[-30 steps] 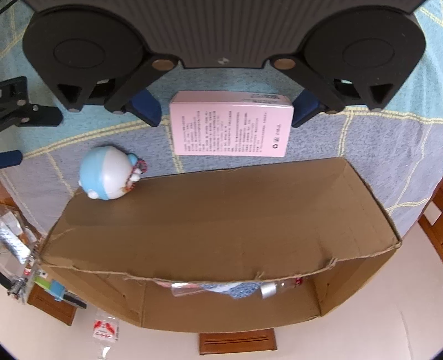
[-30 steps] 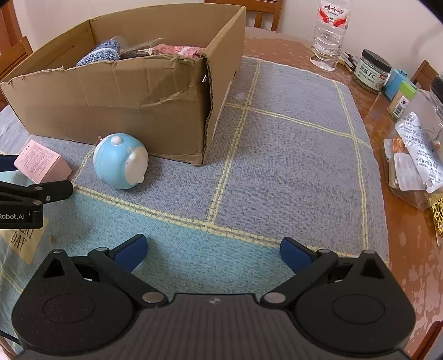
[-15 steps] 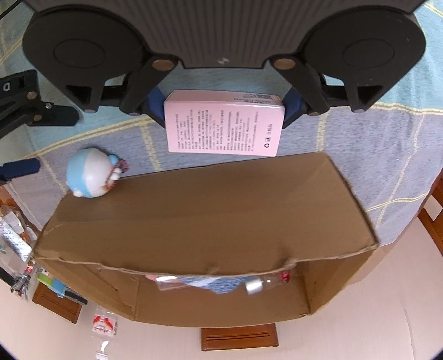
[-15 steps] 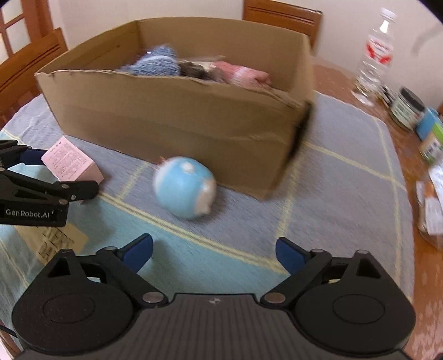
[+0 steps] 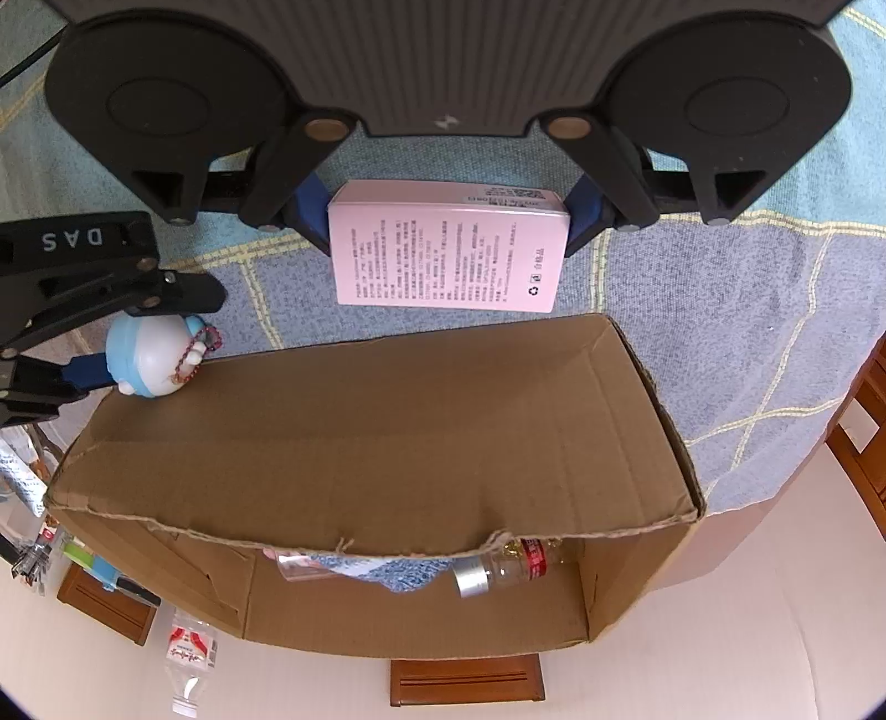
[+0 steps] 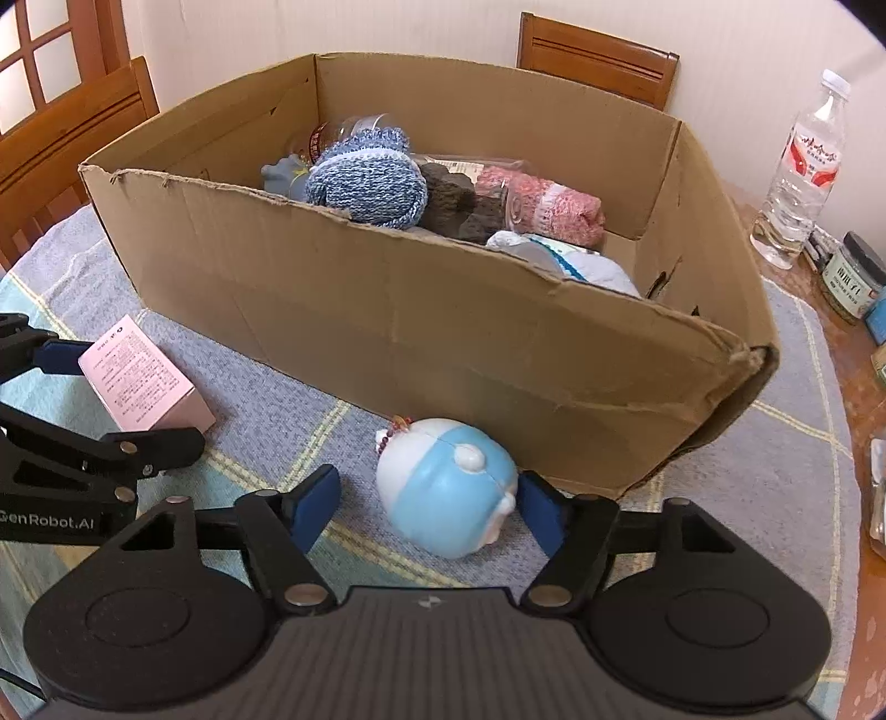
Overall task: Organize objects
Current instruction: 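Close right tool on the light-blue toy while left tool grasps the pink box, then carry the toy with right tool while left tool carries the pink box, releasing both into the box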
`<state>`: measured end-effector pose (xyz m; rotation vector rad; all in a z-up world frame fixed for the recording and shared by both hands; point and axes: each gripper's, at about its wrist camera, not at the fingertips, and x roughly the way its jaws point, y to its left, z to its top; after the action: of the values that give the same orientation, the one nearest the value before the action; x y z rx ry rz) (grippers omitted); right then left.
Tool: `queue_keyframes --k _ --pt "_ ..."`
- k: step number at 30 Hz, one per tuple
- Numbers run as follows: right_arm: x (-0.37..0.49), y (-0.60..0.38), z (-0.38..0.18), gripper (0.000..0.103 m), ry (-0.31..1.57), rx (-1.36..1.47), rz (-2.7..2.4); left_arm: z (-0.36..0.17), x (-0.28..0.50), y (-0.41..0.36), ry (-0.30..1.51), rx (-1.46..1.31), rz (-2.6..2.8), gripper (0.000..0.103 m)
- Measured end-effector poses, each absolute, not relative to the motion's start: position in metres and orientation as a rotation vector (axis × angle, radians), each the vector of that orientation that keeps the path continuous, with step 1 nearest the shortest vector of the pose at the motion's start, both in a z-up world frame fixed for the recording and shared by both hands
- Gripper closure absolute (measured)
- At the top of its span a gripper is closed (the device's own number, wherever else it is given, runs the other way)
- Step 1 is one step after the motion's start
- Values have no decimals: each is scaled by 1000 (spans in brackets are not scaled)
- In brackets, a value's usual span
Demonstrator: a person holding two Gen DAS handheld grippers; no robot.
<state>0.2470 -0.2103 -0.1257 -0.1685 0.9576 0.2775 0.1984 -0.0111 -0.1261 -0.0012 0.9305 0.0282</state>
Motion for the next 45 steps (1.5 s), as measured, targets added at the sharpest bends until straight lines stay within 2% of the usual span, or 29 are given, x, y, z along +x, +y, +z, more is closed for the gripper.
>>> queue_keyframes --k 5,6,16,22,30,34,38,45 --pt "247 -211 -124 49 962 -158 260 -126 200 -10 935 -8 27 22" --pt "247 -212 -123 49 968 -157 260 -126 200 -10 935 -7 28 22" --pt "237 -223 -123 49 982 -144 250 -125 206 -15 924 13 25 22" --pt "240 -223 -124 44 988 -145 244 -125 206 -16 927 15 30 21" --pt "241 -222 -124 44 991 -148 247 -124 209 -14 920 24 35 18" --pt "242 -222 -125 44 992 -149 248 -122 209 -12 912 10 19 23" --pt "243 -220 -125 48 996 -162 242 -120 210 -10 917 12 14 23" --pt "237 -217 -117 49 1004 -176 246 -112 207 -8 932 14 0 23"
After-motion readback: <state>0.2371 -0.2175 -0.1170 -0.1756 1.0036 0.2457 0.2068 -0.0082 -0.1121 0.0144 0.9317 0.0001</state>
